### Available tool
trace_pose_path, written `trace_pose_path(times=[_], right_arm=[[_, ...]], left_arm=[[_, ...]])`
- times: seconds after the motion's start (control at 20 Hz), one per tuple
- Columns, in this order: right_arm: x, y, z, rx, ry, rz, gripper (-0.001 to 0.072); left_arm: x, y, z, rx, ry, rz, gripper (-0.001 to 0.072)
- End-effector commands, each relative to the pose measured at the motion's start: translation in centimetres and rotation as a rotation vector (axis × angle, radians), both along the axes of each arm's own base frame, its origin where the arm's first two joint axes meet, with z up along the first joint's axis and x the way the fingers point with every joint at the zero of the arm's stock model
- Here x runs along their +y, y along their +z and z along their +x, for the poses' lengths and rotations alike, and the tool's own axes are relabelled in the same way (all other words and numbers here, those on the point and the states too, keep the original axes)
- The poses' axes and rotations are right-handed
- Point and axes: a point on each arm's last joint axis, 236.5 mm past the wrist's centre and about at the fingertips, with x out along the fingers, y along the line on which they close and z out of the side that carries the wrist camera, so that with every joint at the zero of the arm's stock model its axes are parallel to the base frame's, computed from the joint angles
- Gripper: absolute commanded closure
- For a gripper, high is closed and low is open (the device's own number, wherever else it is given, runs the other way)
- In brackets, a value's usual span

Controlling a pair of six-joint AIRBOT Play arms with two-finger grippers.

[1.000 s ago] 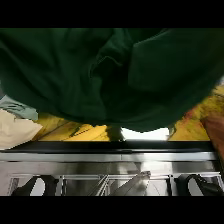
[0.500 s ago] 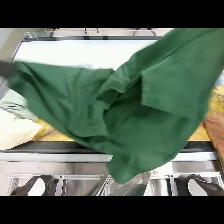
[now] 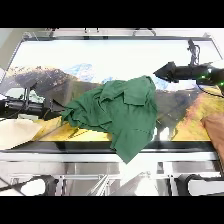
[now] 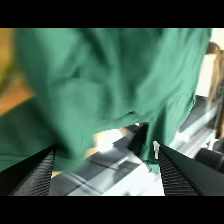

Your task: Fold the shirts.

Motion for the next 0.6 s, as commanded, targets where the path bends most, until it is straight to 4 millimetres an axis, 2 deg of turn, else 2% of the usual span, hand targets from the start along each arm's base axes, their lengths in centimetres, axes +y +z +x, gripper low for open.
trace_pose_path(times=[0.0,0.15,0.25,0.35,0.45,0.55], right_arm=[[-3.8,-2.2,-5.1,0.212,0.084,0.019,0.0471],[-7.4,-5.4,-10.7,0.360,0.051,-0.115,0.0487],[-8.3,-7.3,-13.6,0.397,-0.034,-0.142,0.0487],[-8.5,-9.2,-15.8,0.403,-0.136,-0.161,0.0472],[-7.6,-11.3,-18.1,0.428,-0.187,-0.168,0.0221],[-6.0,-13.4,-20.7,0.491,-0.180,-0.150,0.0194]], left_arm=[[3.4,-1.1,-0.6,0.150,0.043,-0.095,0.0024],[6.8,-3.0,-2.5,0.252,0.054,0.027,0.0024],[8.3,-4.8,-3.9,0.313,0.047,0.131,0.0024],[8.7,-6.0,-4.1,0.310,0.040,0.186,0.0024],[8.2,-6.8,-3.7,0.283,0.030,0.206,0.0024],[7.3,-7.5,-3.5,0.272,0.011,0.224,0.0024]])
